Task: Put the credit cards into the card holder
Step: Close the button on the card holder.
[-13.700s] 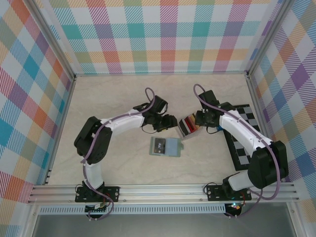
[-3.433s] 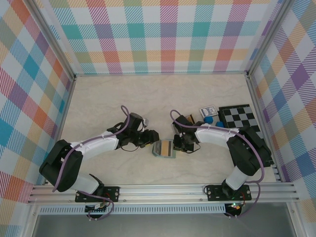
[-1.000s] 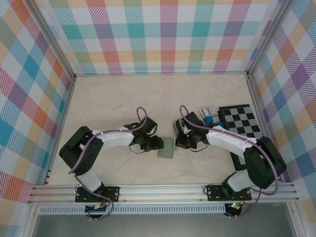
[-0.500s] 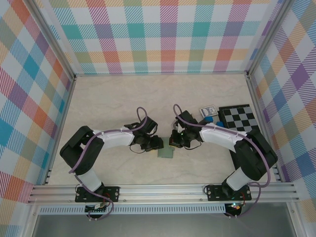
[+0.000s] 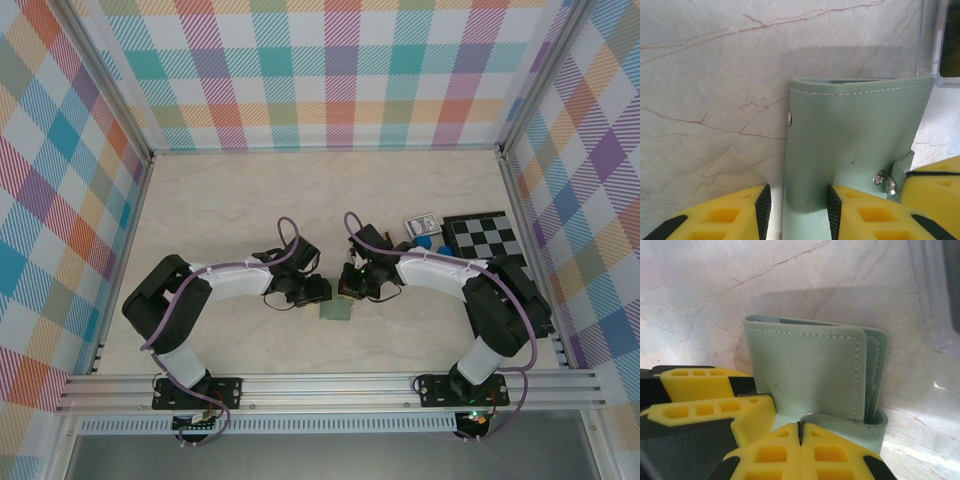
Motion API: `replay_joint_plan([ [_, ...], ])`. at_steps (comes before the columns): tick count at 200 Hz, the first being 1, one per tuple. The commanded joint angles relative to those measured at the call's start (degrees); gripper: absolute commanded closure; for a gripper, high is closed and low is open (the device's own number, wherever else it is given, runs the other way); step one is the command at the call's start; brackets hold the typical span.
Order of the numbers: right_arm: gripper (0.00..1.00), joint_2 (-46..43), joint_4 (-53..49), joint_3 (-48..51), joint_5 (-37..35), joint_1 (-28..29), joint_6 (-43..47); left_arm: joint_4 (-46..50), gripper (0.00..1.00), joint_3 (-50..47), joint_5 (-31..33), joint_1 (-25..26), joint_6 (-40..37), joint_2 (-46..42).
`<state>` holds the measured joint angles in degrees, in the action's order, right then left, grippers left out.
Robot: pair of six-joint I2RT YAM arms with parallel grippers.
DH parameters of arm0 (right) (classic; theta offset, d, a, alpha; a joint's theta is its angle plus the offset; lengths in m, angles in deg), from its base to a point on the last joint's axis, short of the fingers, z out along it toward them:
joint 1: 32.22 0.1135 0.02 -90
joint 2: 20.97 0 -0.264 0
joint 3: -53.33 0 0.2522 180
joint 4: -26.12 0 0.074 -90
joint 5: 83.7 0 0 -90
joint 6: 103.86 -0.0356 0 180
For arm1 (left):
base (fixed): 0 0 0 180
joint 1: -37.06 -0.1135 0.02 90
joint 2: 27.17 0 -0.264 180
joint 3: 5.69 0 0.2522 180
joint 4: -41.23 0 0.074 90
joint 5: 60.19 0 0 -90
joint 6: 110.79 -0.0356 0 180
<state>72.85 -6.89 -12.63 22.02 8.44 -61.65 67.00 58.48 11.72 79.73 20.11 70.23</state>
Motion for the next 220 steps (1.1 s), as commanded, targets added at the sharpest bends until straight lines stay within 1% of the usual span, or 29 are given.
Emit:
replay_joint_plan([
  [1,1.00,1.1,0.8,-1.6,0.8,0.6,-0.6,-1.9,0.63,0.2,-0.5,1.4,0.1,2.3],
  [57,1.00,3.7,-3.3,-2.4,-0.3,1.2,-0.3,-1.8,0.63,0.4,-0.6,1.4,0.2,2.4],
  [75,1.00,3.3,-2.4,-0.7,-0.3,1.6,-0.9,-1.6,0.63,0.5,-0.4,1.4,0.1,2.4],
  [134,1.00,5.3,-4.1,2.2,-1.0,2.6,-1.5,-1.8,0.63,0.4,-0.5,1.4,0.4,2.3],
  [181,1.00,4.6,-3.2,6.9,-2.9,4.2,-3.3,-1.9,0.64,0.4,-0.6,1.4,0.6,2.4],
  [198,1.00,4.1,-1.3,9.1,-4.4,4.6,-4.6,-2.0,0.64,0.3,-0.5,1.4,0.7,2.3],
  [220,1.00,3.6,2.0,9.7,-3.7,4.6,-4.1,-2.1,0.65,0.0,-0.2,1.4,0.6,1.6],
])
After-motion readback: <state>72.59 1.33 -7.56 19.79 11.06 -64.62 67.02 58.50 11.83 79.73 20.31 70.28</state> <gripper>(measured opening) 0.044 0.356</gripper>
